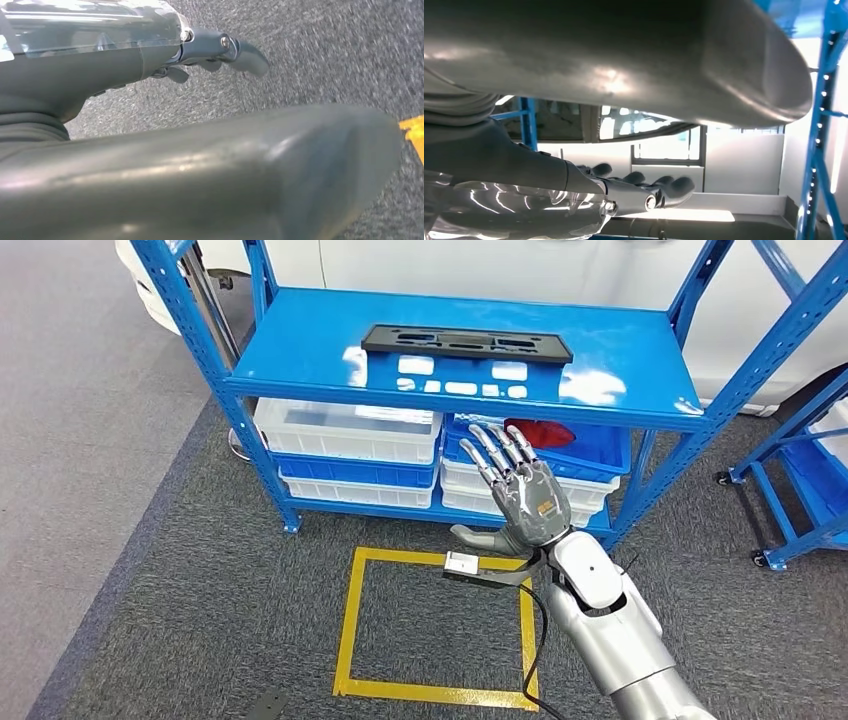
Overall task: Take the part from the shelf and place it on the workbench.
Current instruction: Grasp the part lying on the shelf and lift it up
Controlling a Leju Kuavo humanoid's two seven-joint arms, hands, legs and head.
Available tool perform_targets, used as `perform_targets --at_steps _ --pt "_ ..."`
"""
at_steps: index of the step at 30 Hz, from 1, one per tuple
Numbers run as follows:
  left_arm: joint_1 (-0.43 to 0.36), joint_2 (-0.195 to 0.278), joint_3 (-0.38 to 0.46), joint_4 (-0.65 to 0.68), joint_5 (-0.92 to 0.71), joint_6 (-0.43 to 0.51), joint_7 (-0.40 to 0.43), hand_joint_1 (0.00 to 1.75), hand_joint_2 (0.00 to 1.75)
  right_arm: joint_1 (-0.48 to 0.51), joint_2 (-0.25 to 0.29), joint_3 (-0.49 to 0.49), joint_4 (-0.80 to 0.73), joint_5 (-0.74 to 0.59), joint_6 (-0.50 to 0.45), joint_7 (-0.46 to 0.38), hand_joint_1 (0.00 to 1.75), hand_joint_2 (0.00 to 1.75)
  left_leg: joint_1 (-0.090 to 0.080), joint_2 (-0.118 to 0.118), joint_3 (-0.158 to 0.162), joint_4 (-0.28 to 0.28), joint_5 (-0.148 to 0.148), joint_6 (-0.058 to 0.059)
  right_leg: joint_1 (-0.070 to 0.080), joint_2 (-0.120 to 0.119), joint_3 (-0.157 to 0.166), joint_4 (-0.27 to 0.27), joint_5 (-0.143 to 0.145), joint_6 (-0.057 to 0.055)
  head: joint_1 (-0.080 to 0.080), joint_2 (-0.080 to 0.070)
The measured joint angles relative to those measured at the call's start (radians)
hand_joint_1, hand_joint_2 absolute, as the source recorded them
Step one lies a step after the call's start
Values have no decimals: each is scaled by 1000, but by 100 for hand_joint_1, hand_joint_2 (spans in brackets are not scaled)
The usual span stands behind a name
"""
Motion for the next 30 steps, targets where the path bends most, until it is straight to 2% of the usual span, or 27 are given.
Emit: perform_targets --at_steps 2,3,5,6,7,8,9,10,11,12,13,17,19,21,22,23,24,25,26,27,28,30 --pt "-1 0 0 0 0 0 -1 0 0 -1 -1 -1 -5 0 0 3 0 0 -1 2 -4 24 -17 -11 -5 0 13 -10 -3 -11 0 0" --pt "-3 0 0 0 0 0 -1 0 0 -2 -1 -1 -7 0 0 4 0 0 0 2 -22 63 -36 -16 -8 0 20 -14 -5 -17 0 0" --pt "-3 0 0 0 0 0 -1 0 0 -2 -1 0 -9 2 0 4 0 0 3 3 -88 186 -83 -22 -6 -2 29 -15 -11 -25 0 0" --pt "-2 0 0 0 0 0 -1 0 0 0 -1 0 -9 3 1 4 0 0 4 3 -123 240 -95 -24 -5 -1 31 -15 -14 -26 0 0" --pt "0 0 0 0 -1 0 -1 0 0 2 -1 0 -9 4 2 4 0 0 5 3 -146 267 -90 -25 -4 -1 35 -14 -18 -27 0 0" --pt "1 0 0 0 -1 -1 -1 0 0 5 -1 0 -10 4 3 5 0 0 5 3 -152 259 -67 -25 -4 0 40 -13 -23 -26 0 0" --pt "2 0 0 0 -2 -1 -1 0 0 6 -1 0 -12 5 4 6 0 0 6 3 -139 215 -28 -24 -4 1 46 -12 -28 -24 0 0" --pt "2 0 0 0 -3 -1 -1 0 0 7 -1 0 -14 5 5 7 0 0 6 3 -115 149 14 -20 -4 1 53 -11 -34 -22 0 0" --pt "1 0 0 0 -4 -1 -2 0 0 8 -1 0 -17 5 7 8 0 0 4 3 -90 89 43 -16 -2 2 58 -10 -39 -19 0 0" --pt "0 0 0 0 -5 -2 -2 0 0 8 -1 0 -20 6 9 8 0 0 2 3 -70 42 58 -10 -1 2 60 -8 -43 -15 0 0" --pt "1 0 0 0 -6 -2 -2 0 0 10 -1 0 -23 7 11 10 0 0 0 2 -59 18 60 -4 0 2 59 -7 -46 -10 0 0" --pt "5 1 0 -1 -7 -4 -3 0 0 18 -4 -5 -39 10 14 14 0 0 3 1 -50 0 52 16 -1 1 51 8 -60 11 0 0" --pt "3 1 0 -1 -7 -4 -4 0 0 20 -7 -8 -42 10 15 15 0 0 6 2 -45 -5 51 24 -3 0 6 98 -105 20 0 0" --pt "3 1 -1 -1 -7 -4 -5 0 0 25 -9 -9 -41 9 15 15 0 0 6 2 -42 -4 46 28 -5 0 -70 231 -152 25 0 0" --pt "4 1 -1 -1 -7 -4 -6 0 0 29 -10 -10 -41 8 16 15 0 0 6 1 -39 -4 43 29 -7 0 -98 270 -154 26 0 0" --pt "4 1 0 -1 -7 -4 -7 0 0 31 -12 -10 -41 7 16 14 0 0 6 1 -35 -3 39 28 -8 0 -107 272 -136 27 0 0" --pt "5 1 0 -1 -7 -4 -9 0 0 32 -13 -10 -40 5 16 14 0 0 6 0 -29 -2 34 27 -10 -1 -97 235 -101 26 0 0" --pt "5 2 0 -1 -6 -4 -12 0 0 32 -13 -10 -40 3 16 14 0 0 6 0 -22 -1 28 24 -11 -2 -71 168 -56 24 0 0" --pt "5 2 0 -1 -6 -5 -15 0 0 32 -13 -10 -40 1 15 15 0 0 4 0 -16 1 21 20 -9 -2 -41 101 -23 22 0 0" --pt "4 2 0 -1 -6 -5 -17 0 0 32 -13 -10 -39 -1 14 15 0 0 2 -1 -12 3 15 15 -8 -2 -18 47 -3 18 0 0" --pt "3 2 0 -1 -6 -6 -19 0 0 32 -13 -10 -39 -1 13 15 0 0 0 -1 -10 4 11 10 -5 -2 -5 16 3 14 0 0" --pt "2 3 0 -1 -5 -8 -20 0 0 33 -13 -10 -38 -2 12 16 0 0 -1 0 -7 2 5 0 -3 0 0 4 -7 4 0 0"
